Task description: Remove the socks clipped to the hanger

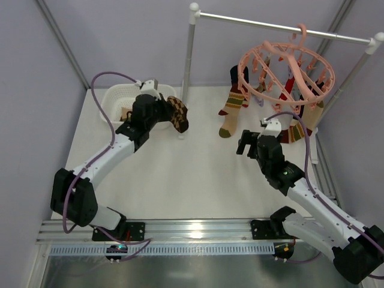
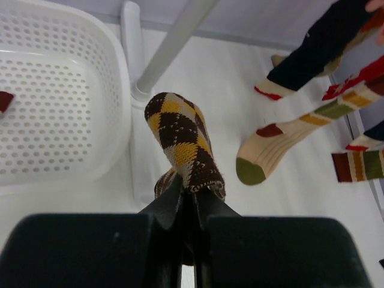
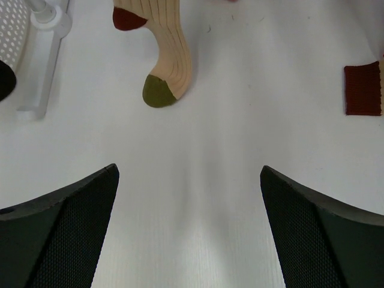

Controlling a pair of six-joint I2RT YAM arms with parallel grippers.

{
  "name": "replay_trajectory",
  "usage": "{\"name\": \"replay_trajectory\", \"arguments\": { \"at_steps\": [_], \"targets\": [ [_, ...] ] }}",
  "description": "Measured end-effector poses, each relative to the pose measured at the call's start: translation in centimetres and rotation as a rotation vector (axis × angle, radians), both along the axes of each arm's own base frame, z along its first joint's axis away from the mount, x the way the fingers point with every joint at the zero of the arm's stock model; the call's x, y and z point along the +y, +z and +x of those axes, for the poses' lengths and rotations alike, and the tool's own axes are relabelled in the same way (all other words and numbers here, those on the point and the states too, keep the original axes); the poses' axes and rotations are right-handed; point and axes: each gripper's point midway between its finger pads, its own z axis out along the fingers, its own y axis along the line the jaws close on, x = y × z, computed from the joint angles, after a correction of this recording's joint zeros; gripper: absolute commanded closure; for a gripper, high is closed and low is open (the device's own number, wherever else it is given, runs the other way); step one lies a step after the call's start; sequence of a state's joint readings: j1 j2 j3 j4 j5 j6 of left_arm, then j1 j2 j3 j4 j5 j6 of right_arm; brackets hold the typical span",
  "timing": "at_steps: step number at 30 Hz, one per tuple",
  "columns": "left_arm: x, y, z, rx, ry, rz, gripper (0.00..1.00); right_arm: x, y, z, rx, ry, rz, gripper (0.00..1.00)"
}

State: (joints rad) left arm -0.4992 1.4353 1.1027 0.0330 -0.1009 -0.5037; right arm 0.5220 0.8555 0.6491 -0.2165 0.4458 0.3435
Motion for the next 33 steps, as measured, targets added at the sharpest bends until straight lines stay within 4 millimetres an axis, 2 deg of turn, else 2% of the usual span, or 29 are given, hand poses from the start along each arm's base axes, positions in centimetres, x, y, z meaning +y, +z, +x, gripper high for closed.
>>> {"name": "replay_trajectory", "arguments": {
  "at_steps": [5,10,15,17,20,25,26,27,28,29,30,33],
  "targets": [
    [4.0,1.7,3.5,-0.009,0.093,-0.033,1.0,0.0,-2.0,0.0,0.031,0.002,-0.023,0.0],
    [8.0,3.0,6.4,-0.01,0.185,-0.065,1.0,-0.2,-2.2,0.2,0.023,-0.001,-0.028,0.0],
    [15.2,4.4,9.2,-0.032,0.373,-0.077,1.0,-0.5,-2.0,0.5,0.011,-0.005,-0.028,0.0],
    [17.2,5.2,10.4,-0.049,0.445,-0.053,1.0,-0.5,-1.8,0.5,0.004,-0.003,-0.021,0.0],
    [18.5,5.1,11.1,-0.056,0.504,-0.007,1.0,-0.5,-1.4,0.4,-0.013,-0.002,-0.009,0.0],
    [19.8,2.7,10.6,-0.014,0.576,0.067,1.0,-0.7,-1.6,0.4,-0.013,-0.002,-0.004,0.0],
    [20.1,2.2,10.5,-0.004,0.587,0.079,0.94,-0.7,-1.6,0.4,-0.011,-0.002,-0.004,0.0],
    [20.3,1.7,10.3,0.005,0.596,0.091,0.8,-0.7,-1.6,0.4,-0.011,-0.002,-0.004,0.0],
    [20.6,1.2,10.2,0.017,0.605,0.106,0.27,-0.7,-1.6,0.4,-0.011,-0.001,-0.002,0.0],
    [20.7,0.9,10.1,0.021,0.61,0.113,0.04,-0.7,-1.6,0.4,-0.012,0.0,-0.001,0.0],
    [20.8,0.8,10.2,0.025,0.616,0.112,0.0,-0.7,-1.6,0.5,-0.013,0.0,0.0,0.0],
    [21.1,0.6,10.0,0.034,0.641,0.116,0.0,-0.8,-1.6,0.5,-0.013,-0.001,0.002,0.0]
  ]
}}
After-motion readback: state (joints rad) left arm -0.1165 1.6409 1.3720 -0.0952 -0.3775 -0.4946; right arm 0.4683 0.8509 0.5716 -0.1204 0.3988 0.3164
